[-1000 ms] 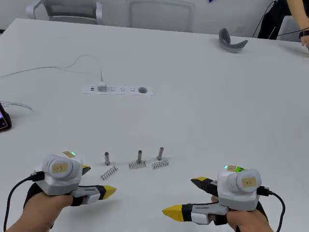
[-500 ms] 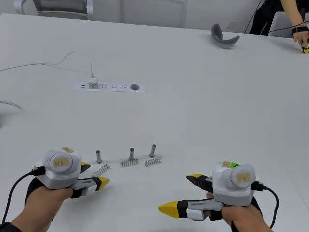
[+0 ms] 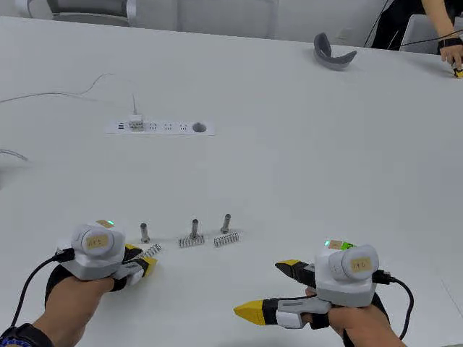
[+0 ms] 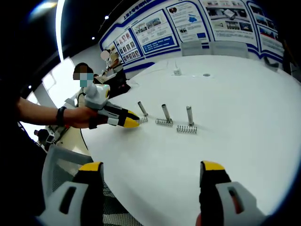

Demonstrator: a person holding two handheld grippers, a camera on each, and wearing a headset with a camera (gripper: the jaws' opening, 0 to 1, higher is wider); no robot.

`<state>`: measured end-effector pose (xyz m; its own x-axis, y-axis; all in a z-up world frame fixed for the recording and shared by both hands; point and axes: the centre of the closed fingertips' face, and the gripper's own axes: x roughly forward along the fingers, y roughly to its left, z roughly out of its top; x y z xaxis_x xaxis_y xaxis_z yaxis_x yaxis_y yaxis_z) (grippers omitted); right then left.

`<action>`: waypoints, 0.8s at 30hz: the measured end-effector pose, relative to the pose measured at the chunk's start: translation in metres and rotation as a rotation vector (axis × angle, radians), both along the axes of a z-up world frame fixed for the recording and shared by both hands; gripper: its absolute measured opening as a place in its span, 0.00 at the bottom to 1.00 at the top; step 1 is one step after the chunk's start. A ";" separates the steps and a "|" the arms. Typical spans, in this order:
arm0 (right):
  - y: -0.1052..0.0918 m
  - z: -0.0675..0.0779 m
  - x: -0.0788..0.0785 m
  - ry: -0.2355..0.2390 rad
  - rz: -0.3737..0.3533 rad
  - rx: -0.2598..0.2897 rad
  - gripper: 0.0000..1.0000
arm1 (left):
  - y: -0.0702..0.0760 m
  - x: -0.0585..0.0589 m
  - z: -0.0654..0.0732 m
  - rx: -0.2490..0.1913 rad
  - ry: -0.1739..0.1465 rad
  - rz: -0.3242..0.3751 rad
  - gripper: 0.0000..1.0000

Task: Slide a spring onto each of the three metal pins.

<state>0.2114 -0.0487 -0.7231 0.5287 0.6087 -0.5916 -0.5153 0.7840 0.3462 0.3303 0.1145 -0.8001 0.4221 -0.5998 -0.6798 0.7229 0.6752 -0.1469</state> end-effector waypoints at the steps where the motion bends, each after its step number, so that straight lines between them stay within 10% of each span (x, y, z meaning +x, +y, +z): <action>1: 0.000 0.000 0.000 -0.001 -0.001 0.000 0.85 | 0.001 0.000 -0.001 0.008 0.000 0.000 0.19; 24: 0.005 0.003 -0.002 -0.011 0.005 0.007 0.85 | 0.015 -0.021 0.016 -0.005 -0.022 0.021 0.11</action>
